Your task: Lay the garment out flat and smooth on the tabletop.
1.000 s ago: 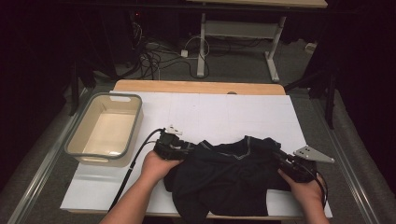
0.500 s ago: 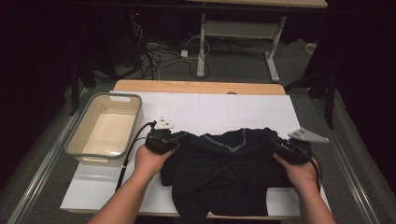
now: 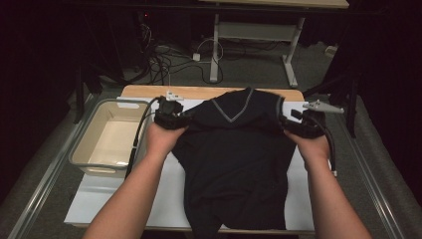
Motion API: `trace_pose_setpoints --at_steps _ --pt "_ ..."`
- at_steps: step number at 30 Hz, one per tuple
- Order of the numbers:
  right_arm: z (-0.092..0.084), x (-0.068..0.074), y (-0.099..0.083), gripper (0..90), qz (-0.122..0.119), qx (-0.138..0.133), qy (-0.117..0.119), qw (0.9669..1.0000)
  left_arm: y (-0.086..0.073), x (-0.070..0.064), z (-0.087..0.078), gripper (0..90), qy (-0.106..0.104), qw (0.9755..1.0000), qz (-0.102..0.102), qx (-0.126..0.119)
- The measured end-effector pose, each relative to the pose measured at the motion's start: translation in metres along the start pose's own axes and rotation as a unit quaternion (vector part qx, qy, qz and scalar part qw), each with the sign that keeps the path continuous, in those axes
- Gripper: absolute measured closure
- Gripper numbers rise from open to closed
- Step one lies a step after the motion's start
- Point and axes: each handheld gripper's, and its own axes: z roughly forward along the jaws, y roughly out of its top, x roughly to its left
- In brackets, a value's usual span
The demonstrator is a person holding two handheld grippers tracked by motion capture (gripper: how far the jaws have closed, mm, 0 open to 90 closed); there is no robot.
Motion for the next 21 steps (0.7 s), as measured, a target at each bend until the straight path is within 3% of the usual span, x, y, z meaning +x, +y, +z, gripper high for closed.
trace_pose_setpoints --at_steps 7,11,16,21 --pt "-0.017 0.017 -0.059 45.5 -0.007 0.027 0.013 0.9995 -0.064 -0.020 -0.004 46.9 -0.041 0.9991 0.010 0.011" --pt "-0.034 0.028 -0.087 45.5 -0.016 0.035 0.015 0.9991 -0.099 -0.027 -0.015 46.9 -0.046 0.9985 0.027 0.015" --pt "-0.058 0.038 -0.112 45.4 -0.012 0.035 0.024 0.9990 -0.138 -0.030 -0.034 46.9 -0.067 0.9973 0.027 0.016" --pt "-0.078 0.050 -0.128 44.5 -0.025 0.036 0.015 0.9989 -0.163 -0.035 -0.049 43.4 -0.078 0.9957 0.044 0.023"
